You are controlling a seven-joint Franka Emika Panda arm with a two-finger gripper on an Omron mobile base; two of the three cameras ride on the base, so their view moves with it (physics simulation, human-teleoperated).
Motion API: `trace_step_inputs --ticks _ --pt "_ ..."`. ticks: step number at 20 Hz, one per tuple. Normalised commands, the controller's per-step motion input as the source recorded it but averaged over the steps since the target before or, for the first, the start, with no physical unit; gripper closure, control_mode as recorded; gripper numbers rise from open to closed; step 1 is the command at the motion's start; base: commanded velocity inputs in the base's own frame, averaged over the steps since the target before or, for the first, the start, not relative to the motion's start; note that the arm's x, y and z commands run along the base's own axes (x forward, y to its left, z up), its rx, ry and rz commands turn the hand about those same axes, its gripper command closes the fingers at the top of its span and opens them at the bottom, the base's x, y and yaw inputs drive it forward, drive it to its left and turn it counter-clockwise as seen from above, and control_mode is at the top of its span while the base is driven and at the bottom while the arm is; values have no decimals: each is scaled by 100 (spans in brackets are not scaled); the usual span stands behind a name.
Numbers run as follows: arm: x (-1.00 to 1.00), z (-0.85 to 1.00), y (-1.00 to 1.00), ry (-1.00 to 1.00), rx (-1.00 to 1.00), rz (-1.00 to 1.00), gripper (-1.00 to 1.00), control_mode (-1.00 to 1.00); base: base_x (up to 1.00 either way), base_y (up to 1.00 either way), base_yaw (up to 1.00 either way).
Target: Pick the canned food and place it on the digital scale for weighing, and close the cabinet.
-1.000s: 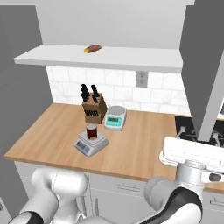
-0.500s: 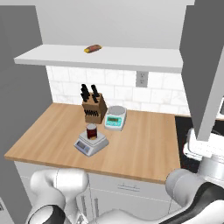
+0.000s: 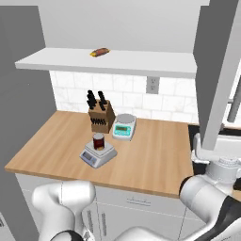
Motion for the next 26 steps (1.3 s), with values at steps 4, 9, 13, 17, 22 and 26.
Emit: trace_step_inputs --ticks 4,9,13,17,22,26 --pt "-29 85 64 -27 -4 14 -100 -100 0 0 0" --pt "-79 61 40 -10 -24 6 -100 -100 0 0 0" --pt "-80 33 26 8 -36 0 -100 -100 0 0 0" --pt "-20 19 48 25 -40 0 -100 -100 0 0 0" --pt "40 3 82 41 -38 0 -100 -100 0 0 0" --pt "53 0 99 46 -30 0 -100 -100 0 0 0"
